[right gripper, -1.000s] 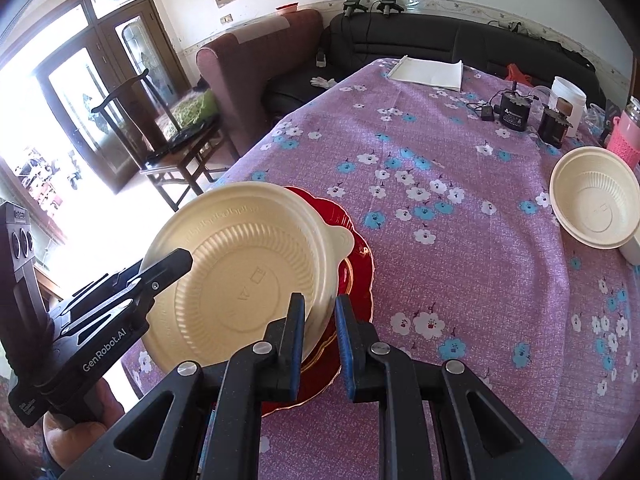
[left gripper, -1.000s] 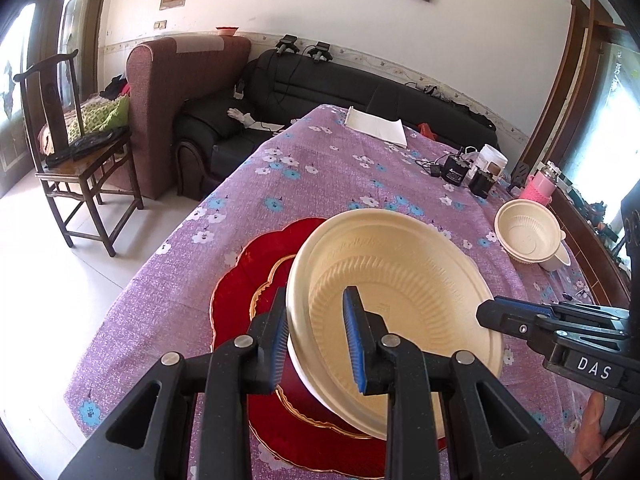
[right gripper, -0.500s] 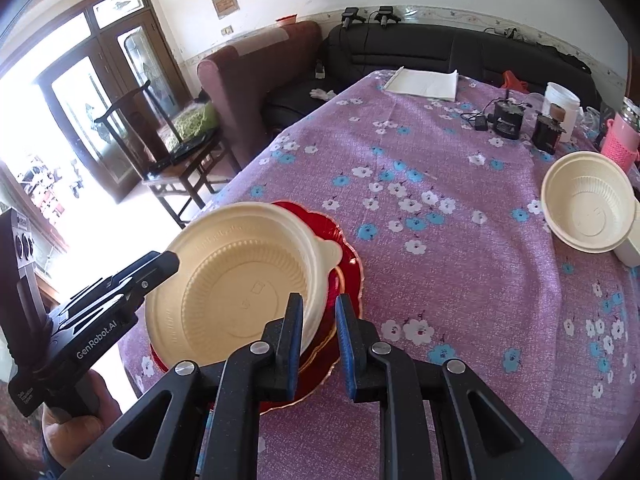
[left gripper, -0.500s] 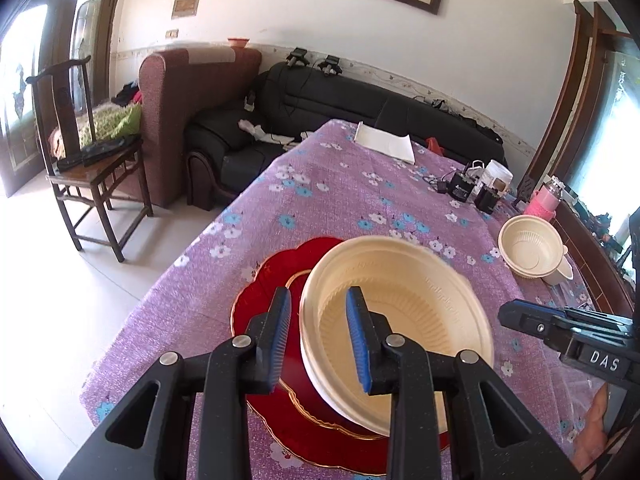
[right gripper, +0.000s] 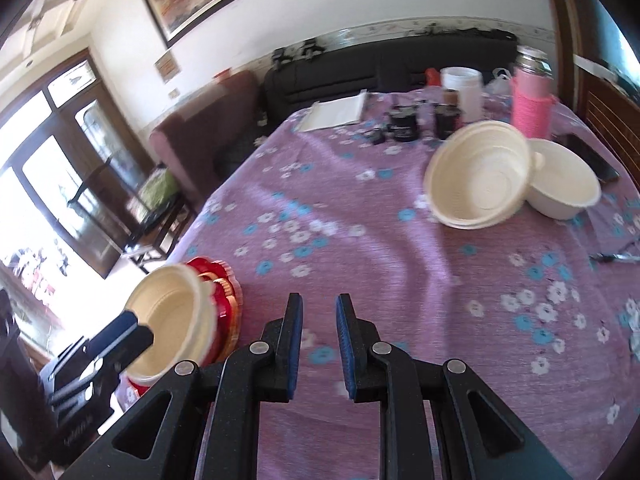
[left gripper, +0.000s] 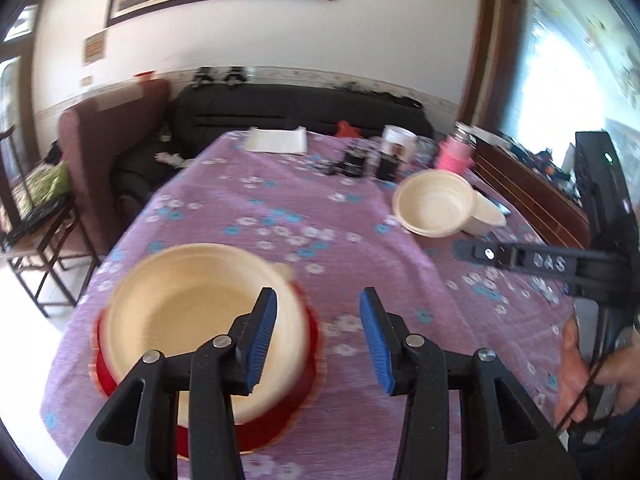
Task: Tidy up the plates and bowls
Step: 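Withdraw the left gripper while the right gripper grasps the smaller white bowl's rim, then lift the smaller white bowl with the right gripper toward the left gripper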
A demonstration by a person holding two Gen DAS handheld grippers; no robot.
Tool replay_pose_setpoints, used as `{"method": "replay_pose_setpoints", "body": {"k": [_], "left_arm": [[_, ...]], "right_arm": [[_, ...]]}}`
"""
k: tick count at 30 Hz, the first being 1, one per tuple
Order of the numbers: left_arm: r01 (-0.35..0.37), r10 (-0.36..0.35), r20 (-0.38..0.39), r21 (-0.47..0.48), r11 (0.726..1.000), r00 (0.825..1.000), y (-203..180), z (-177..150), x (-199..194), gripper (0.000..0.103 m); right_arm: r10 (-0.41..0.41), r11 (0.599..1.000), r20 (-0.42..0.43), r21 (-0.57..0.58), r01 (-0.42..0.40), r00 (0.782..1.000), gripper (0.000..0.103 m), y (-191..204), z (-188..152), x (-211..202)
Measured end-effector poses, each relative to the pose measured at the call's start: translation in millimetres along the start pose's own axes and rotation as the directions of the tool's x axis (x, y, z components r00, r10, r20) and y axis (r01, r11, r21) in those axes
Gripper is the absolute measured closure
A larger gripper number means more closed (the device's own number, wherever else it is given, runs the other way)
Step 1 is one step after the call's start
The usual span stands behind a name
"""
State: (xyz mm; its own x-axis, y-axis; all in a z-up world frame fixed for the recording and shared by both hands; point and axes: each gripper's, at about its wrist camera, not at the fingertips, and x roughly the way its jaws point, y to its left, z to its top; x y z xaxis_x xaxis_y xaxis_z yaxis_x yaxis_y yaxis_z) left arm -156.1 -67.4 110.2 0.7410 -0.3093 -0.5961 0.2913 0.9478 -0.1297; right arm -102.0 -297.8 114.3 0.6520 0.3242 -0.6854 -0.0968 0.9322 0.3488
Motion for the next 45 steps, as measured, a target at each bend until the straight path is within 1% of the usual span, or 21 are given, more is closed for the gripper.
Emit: {"method": "replay_pose_setpoints", "body": {"k": [1,3,6,8,9,14,15,16,17,19,20,22,23,27,28,29,31,34,38,41,45], "left_arm": [[0.029,-0.028,-0.018,0.028,0.999,0.999,-14.8,-2.0,8.3,0.055],[0.063,-0.059,-0.046,0.076,0.995,0.997,-39.8,-7.8,25.6,0.053],[0.133,-0.118,-0.131,0.116,0.984,0.984,-72.4,-17.8,64.6,0.053],[0.133,-0.108,-0.173,0.139,0.981,0.979,-84.9,-22.7,85.0,0.053],[0.149,-0.119,-0.193,0.148,0.978,0.974,-90.9,-25.0,96.3,0.053],[0.108,-0.065,-0.243,0.167,0.98,0.968,-97.3,-33.1,127.9,0.051],[0.106,-0.06,-0.262,0.163,0.981,0.963,-97.4,-34.2,131.2,0.051],[0.112,-0.068,-0.266,0.157,0.981,0.962,-96.5,-34.0,132.3,0.051],[0.109,-0.065,-0.263,0.157,0.982,0.963,-96.1,-33.5,131.6,0.048],[0.107,-0.059,-0.278,0.162,0.981,0.959,-96.7,-34.2,133.9,0.045],[0.11,-0.058,-0.29,0.165,0.98,0.955,-97.7,-35.3,135.8,0.045],[0.104,-0.055,-0.286,0.158,0.982,0.957,-96.5,-35.4,134.9,0.045],[0.105,-0.06,-0.282,0.147,0.984,0.957,-94.7,-34.3,134.5,0.045],[0.13,-0.099,-0.292,0.091,0.987,0.951,-86.2,-33.6,136.4,0.045],[0.134,-0.104,-0.291,0.085,0.987,0.951,-85.1,-33.5,136.1,0.045],[0.135,-0.105,-0.29,0.084,0.987,0.951,-85.2,-33.6,135.9,0.045],[0.134,-0.103,-0.29,0.09,0.987,0.951,-86.4,-33.9,135.8,0.045],[0.138,-0.105,-0.292,0.093,0.986,0.951,-87.2,-33.7,135.9,0.045],[0.14,-0.108,-0.289,0.09,0.986,0.951,-87.1,-33.7,135.4,0.045],[0.139,-0.107,-0.285,0.093,0.986,0.953,-87.6,-33.6,134.5,0.045],[0.133,-0.099,-0.286,0.101,0.986,0.953,-88.6,-34.2,134.7,0.045]], "right_arm": [[-0.012,1.0,0.006,0.024,0.012,1.0,0.084,-13.2,-0.3,-2.8],[-0.041,0.996,0.015,0.076,0.04,0.999,0.084,-41.2,-0.6,-8.2],[-0.083,0.983,0.027,0.164,0.078,0.996,0.084,-86.8,-2.6,-18.7],[-0.118,0.972,0.032,0.207,0.108,0.993,0.084,-112.3,-2.4,-25.8],[-0.131,0.965,0.039,0.233,0.118,0.991,0.084,-126.2,-1.9,-31.6],[-0.228,0.926,0.07,0.324,0.194,0.971,0.083,-187.5,12.7,-57.0],[-0.24,0.92,0.072,0.335,0.203,0.968,0.076,-196.3,17.5,-58.2],[-0.249,0.911,0.065,0.354,0.212,0.966,0.065,-208.8,24.5,-57.5],[-0.247,0.906,0.062,0.369,0.208,0.967,0.061,-217.6,28.2,-56.8],[-0.236,0.898,0.065,0.396,0.192,0.97,0.06,-239.2,45.4,-50.0],[-0.243,0.892,0.052,0.405,0.202,0.969,0.06,-246.3,50.7,-46.3],[-0.227,0.874,0.035,0.448,0.188,0.973,0.06,-265.9,63.1,-32.5],[-0.214,0.866,0.025,0.467,0.177,0.977,0.06,-275.1,68.4,-23.5],[-0.224,0.825,-0.032,0.526,0.207,0.974,0.062,-304.2,85.7,11.3],[-0.216,0.822,-0.039,0.532,0.203,0.976,0.076,-306.6,87.2,17.8],[-0.196,0.819,-0.053,0.541,0.193,0.979,0.088,-310.4,88.1,24.4],[-0.202,0.801,-0.056,0.565,0.198,0.978,0.09,-312.5,84.2,24.6],[-0.204,0.808,-0.022,0.56,0.181,0.979,0.095,-302.7,73.8,6.4],[-0.193,0.849,0.013,0.504,0.16,0.981,0.097,-279.5,50.1,-31.8],[-0.192,0.882,0.051,0.448,0.149,0.98,0.096,-258.5,19.2,-73.4],[-0.196,0.896,0.106,0.424,0.134,0.975,0.096,-247.3,-16.9,-125.0]]}}
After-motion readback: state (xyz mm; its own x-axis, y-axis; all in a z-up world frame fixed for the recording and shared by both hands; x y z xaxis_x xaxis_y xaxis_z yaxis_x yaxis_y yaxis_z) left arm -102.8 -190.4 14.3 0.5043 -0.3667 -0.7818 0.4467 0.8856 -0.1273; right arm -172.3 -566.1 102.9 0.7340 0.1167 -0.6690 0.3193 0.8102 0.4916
